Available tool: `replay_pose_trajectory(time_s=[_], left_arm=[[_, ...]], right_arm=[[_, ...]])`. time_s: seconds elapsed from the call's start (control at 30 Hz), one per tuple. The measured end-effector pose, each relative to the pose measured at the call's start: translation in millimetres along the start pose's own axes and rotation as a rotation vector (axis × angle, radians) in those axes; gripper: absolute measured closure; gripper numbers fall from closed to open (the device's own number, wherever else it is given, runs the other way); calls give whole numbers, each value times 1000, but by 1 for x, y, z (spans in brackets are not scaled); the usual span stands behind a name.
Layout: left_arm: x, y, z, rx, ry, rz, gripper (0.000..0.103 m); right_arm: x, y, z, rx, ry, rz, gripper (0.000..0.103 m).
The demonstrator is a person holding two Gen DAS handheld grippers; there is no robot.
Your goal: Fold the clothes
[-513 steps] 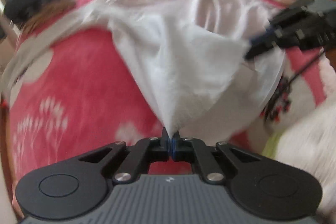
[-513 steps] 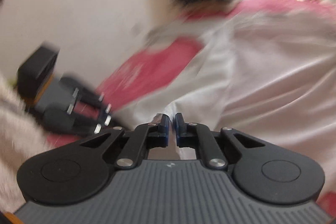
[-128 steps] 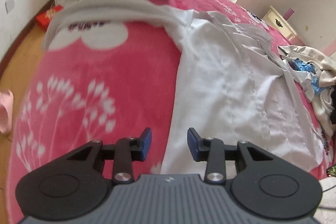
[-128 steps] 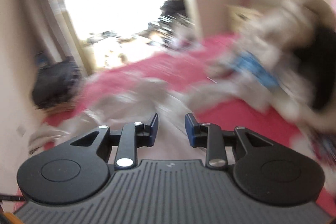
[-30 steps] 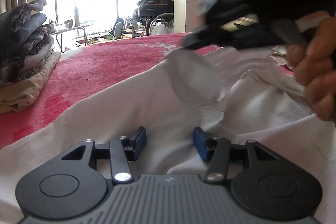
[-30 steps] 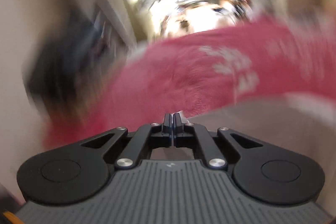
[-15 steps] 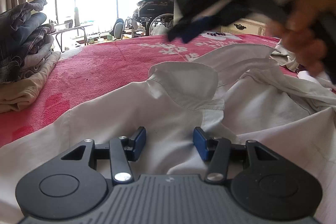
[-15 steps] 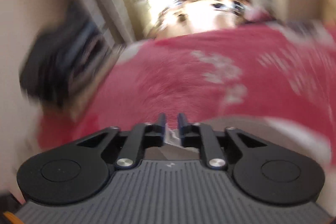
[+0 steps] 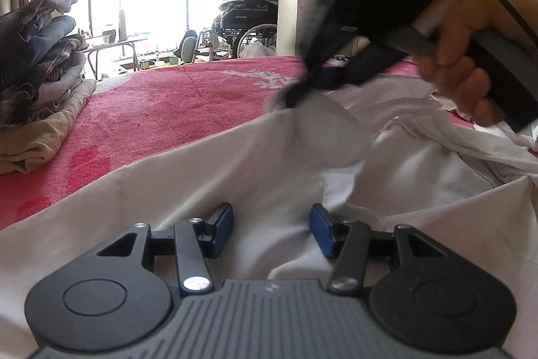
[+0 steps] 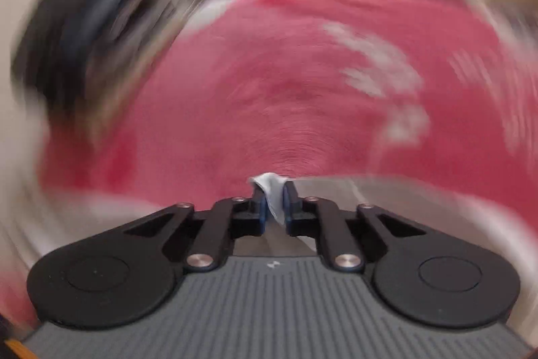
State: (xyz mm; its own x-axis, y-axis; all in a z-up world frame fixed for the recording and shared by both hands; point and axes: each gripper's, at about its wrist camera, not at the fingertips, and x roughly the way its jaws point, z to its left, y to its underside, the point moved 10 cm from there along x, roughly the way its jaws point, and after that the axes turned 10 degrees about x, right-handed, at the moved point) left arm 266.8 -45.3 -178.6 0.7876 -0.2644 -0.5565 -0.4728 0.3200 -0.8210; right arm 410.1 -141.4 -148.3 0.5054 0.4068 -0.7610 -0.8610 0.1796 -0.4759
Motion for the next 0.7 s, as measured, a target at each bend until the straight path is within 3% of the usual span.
replay_pose_trajectory(time_s=[0.13,0.27,0.33,0.47,0.5,0.53,0.57,0.7], left_arm=[[1,1,2,-5,4,0,50],[3,1,2,-6,6,0,50],[3,1,2,-7,5,0,50],[2,1,1,-7,5,0,50],[2,1,2,-7,5,0,50],[2,1,2,-7,5,0,50],[1,1,1,-7,5,0,50],[1,0,1,-8,6,0,50]], right_arm=[[-20,4,-71,474,-70,-93,103],[-37,3,-120,683,-23,-205,103],[-46,-8,-116,663,-39,-238,100],[-38,-26,-64,493,-86,-165,95],[-30,-27,-51,458,-90,-123,83],[-23,-29,-38,423,-95,-82,65],[-15,-30,-25,388,-99,-40,58],[21,-19,7,208,-21,139,56]])
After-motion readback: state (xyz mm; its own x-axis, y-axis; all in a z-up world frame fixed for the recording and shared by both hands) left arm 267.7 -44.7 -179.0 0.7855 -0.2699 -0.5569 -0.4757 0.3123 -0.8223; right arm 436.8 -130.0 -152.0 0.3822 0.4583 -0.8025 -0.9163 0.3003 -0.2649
